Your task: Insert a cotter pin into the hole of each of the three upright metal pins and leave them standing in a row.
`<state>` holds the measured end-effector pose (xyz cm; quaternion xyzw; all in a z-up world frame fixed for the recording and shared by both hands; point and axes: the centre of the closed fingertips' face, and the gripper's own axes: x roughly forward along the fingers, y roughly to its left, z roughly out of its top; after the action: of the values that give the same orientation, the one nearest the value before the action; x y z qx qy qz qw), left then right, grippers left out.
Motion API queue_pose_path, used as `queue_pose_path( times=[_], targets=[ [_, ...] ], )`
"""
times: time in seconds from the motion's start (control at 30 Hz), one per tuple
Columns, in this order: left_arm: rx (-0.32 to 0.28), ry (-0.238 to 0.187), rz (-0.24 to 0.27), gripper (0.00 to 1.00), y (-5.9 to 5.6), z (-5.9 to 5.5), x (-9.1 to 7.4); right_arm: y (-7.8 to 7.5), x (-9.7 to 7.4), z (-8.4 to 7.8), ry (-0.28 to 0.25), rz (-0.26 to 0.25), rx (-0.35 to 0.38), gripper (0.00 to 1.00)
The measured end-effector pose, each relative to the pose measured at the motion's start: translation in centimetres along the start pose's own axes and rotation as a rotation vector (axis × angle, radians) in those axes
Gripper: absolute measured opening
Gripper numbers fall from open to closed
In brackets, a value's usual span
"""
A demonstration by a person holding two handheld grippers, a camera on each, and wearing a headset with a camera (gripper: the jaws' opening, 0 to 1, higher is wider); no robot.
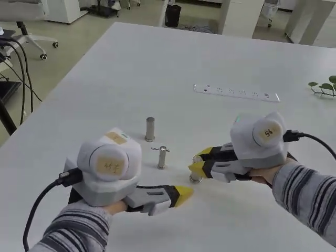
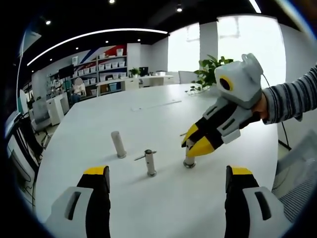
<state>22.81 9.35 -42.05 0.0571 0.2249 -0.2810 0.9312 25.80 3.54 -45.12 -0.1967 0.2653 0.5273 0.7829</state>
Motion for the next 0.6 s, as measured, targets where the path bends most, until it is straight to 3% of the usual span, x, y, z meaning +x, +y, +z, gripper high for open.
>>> queue_pose_path(
  times=[0.43,0.6],
  targets=[
    [0.012,0.003,-0.011,0.96,-0.37,0.04,0.0,0.3,-0.38,-0.43,-0.003,0.025,0.015,0.09],
    [0.017,0.011,-0.017,0.96,-0.55,-0.13,0.02,0.41,-0.36,-0.37,0.008,0.032,-0.023,0.09]
  ],
)
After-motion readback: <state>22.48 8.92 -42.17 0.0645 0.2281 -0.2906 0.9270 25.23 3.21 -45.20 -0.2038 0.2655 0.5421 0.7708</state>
